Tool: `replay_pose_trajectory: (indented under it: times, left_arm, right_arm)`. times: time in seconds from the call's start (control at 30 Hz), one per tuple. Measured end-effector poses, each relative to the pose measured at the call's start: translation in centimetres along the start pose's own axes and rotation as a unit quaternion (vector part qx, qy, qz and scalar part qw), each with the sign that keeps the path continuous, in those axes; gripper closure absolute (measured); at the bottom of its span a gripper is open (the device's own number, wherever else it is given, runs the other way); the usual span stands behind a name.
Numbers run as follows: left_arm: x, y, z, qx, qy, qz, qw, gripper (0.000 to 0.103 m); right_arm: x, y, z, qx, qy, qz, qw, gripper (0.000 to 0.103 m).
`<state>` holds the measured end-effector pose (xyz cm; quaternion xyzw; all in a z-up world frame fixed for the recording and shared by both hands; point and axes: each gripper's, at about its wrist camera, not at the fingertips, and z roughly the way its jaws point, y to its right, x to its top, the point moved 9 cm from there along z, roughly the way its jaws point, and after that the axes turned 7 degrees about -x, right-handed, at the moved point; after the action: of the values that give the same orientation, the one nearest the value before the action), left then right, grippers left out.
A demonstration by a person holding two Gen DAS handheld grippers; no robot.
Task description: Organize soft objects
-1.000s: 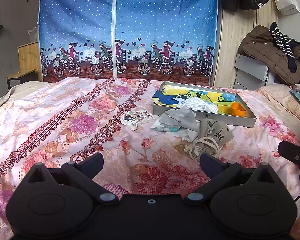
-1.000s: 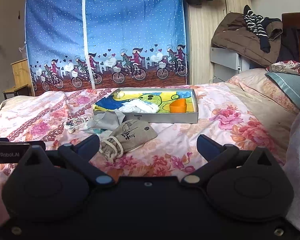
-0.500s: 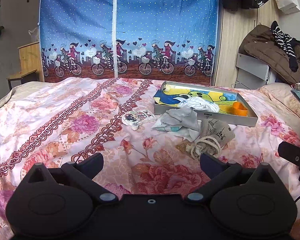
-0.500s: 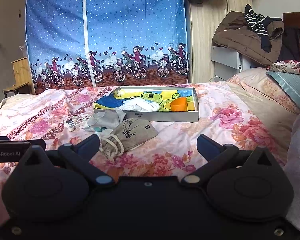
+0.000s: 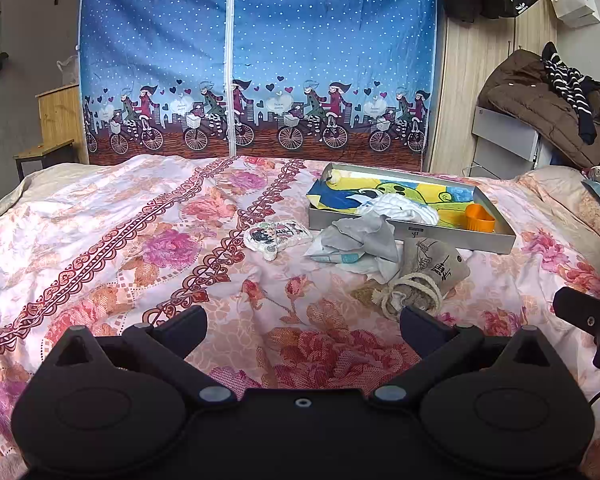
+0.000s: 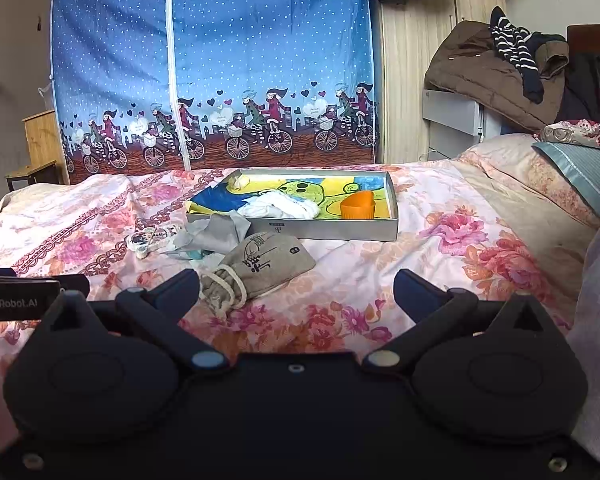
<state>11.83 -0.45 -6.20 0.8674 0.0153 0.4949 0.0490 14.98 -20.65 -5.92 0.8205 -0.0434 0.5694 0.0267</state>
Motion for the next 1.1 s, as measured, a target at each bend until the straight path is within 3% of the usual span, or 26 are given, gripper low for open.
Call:
replay_pose_trajectory:
  times: [1.1]
  left_arm:
    - [-0.3, -0.1, 1.0, -0.006, -0.013, -0.004, 0.9999, 0.001]
  right_arm:
    - [-1.0, 0.0, 1.6, 0.001, -0.042, -0.007, 0.999, 0.000]
